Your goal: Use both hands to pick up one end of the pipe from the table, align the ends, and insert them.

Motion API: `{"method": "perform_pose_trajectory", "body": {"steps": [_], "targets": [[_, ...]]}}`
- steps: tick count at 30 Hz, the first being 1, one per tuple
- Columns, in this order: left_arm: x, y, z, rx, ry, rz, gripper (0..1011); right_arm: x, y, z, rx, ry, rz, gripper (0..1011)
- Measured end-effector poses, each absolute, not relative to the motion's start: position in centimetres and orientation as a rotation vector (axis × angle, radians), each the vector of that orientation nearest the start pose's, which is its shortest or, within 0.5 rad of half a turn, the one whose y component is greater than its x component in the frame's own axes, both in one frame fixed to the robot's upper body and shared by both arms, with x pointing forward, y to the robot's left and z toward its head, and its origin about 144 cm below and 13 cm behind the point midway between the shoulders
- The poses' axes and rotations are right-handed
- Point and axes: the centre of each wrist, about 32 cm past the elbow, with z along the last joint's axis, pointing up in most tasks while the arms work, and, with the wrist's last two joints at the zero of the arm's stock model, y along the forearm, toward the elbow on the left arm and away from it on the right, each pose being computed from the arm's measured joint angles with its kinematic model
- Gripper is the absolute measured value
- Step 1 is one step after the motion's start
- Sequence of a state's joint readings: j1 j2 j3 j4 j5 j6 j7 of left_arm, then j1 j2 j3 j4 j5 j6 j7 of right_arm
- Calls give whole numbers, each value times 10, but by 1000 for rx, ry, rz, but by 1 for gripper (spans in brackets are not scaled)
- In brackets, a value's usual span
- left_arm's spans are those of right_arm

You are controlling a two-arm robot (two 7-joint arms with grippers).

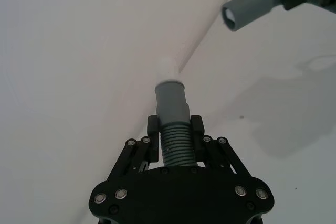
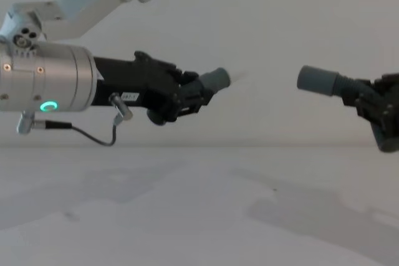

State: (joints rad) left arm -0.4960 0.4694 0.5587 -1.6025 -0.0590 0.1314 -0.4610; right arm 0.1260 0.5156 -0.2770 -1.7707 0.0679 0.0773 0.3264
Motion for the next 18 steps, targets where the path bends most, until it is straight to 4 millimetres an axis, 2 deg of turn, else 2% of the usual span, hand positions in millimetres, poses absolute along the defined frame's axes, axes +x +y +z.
{"method": "perform_pose_trajectory", "body": {"steps": [18], "targets": [[548, 216, 1317, 368, -878, 452, 348, 482, -298, 1256, -279, -769, -738, 173]]}}
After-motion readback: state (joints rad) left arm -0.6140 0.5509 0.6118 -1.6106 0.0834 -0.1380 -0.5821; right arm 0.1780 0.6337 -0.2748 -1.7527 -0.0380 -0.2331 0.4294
